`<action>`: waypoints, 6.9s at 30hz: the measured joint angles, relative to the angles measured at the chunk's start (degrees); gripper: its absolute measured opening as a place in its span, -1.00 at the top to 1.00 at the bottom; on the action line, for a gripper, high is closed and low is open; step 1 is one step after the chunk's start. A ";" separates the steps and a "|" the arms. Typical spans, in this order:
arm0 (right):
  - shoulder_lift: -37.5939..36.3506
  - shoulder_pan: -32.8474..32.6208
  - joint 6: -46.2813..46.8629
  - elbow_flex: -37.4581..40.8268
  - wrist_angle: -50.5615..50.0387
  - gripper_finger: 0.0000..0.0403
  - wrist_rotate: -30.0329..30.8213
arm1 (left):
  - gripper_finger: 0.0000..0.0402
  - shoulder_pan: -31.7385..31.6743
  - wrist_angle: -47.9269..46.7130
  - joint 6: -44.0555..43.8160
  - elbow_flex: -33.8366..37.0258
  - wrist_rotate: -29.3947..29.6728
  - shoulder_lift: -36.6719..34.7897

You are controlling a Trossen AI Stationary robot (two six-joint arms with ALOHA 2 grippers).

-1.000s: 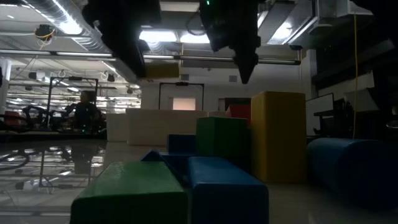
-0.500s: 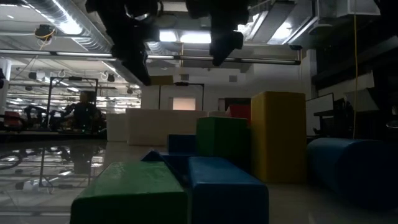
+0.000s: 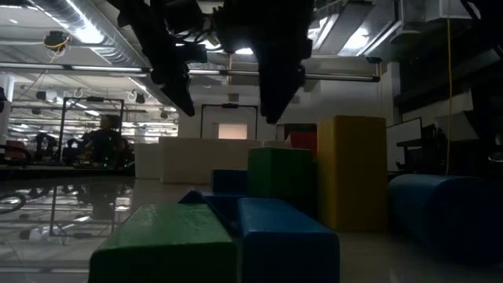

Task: Sort blocks
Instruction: Put the yellow block into the bottom left bin, then put the red block into the bottom right bin

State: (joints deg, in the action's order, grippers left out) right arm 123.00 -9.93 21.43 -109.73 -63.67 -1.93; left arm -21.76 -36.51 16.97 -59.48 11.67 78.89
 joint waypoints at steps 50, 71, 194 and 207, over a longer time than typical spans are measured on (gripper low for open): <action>3.06 7.36 -12.97 -9.23 -12.01 0.31 2.04 | 0.17 0.02 -14.28 -6.10 -7.79 0.10 0.02; 3.72 25.83 -31.80 -14.16 -0.66 0.29 5.74 | 0.17 11.00 -40.81 -38.45 -15.63 -7.48 -0.26; -2.05 27.53 -26.89 -14.25 -24.09 -0.15 3.84 | 0.17 26.53 35.94 10.21 8.48 -9.55 24.81; -15.10 24.63 -12.67 -14.27 -26.38 -0.15 -3.68 | 0.42 26.57 35.02 -4.20 8.62 -11.82 23.73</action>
State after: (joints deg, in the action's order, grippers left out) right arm 107.90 14.71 8.76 -124.01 -90.05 -5.61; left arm 4.81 -1.50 12.77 -50.86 -0.15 102.62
